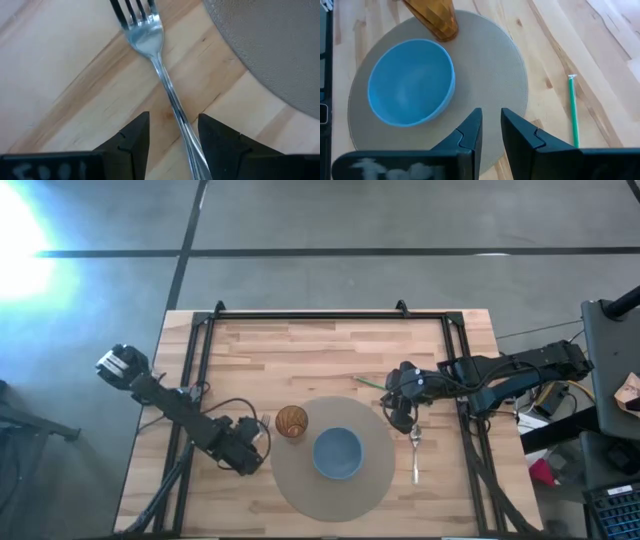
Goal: Pick & Place Utensil
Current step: Put the fork into the bowl on the place mat
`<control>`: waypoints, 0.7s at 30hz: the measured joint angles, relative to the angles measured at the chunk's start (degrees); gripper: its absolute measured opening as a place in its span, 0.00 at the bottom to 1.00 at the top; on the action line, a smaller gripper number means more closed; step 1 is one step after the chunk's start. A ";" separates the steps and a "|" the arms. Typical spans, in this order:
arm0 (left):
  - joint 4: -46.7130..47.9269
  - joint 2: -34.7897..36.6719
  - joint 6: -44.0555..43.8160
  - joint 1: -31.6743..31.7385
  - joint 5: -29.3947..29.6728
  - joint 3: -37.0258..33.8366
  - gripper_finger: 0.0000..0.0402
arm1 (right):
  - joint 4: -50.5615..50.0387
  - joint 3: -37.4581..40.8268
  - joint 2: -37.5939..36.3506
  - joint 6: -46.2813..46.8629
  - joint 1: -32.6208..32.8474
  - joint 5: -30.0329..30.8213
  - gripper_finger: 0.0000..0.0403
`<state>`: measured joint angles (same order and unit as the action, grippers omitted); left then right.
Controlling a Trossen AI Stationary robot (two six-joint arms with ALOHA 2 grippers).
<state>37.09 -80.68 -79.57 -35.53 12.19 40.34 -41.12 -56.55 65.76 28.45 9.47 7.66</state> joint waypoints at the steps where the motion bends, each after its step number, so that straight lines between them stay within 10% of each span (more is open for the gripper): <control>1: -0.16 0.00 0.00 0.13 0.45 0.00 0.39 | -0.02 0.00 0.00 -0.09 0.00 -0.02 0.17; 21: -0.22 -4.68 1.47 1.97 1.90 0.24 0.39 | -0.04 0.00 0.00 -0.10 0.00 -0.01 0.17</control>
<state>36.87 -85.36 -78.10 -33.56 14.09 40.57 -41.17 -56.55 65.76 28.35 9.47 7.64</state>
